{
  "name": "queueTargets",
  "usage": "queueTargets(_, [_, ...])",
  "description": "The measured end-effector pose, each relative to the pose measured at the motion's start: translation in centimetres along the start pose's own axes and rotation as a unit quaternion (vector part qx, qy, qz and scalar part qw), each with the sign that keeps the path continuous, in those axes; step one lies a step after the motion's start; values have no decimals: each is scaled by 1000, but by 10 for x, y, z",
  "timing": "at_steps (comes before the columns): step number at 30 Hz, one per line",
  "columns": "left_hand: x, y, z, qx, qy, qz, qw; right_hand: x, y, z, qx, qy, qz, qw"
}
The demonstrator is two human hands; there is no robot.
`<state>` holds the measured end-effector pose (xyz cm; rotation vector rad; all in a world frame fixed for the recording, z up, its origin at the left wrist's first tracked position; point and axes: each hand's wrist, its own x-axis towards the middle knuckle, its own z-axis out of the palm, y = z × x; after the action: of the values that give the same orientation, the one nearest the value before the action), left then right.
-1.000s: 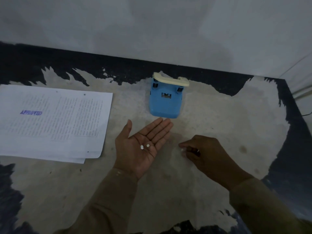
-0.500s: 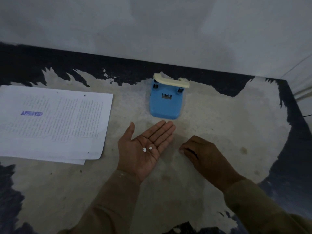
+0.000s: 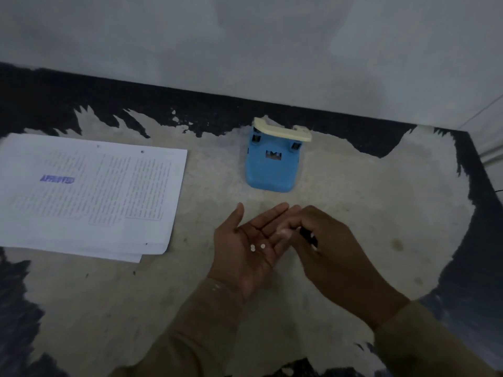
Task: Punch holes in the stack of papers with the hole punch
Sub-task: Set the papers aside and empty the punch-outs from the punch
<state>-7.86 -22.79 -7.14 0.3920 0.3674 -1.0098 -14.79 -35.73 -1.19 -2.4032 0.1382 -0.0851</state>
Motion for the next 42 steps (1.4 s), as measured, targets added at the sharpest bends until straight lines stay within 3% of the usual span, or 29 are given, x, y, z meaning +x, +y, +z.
queueTargets(5, [1,-3,10,-29,-37,-37,998,7,-12,2,-52,-69,-4,996])
queueTargets(10, [8,-4,7,3,-44,-19,999,6,-8,-9,-11,-14,9,1000])
queueTargets(15, [10,5,-4,-15,-45,10,999,-8,20,-29,-87,78,57,991])
queueTargets(20, [8,14,-11,-20,-49,23,998,-19,42,-18,-143,12,119,982])
queueTargets(30, [5,17,-16,-19,-44,28,998,-15,39,3,-140,-33,74,987])
queueTargets(37, [2,16,-19,-12,-40,27,999,-21,32,21,-263,-20,51,963])
queueTargets(42, [-1,13,-18,-16,-43,21,999,-19,37,29,-222,-7,89,971])
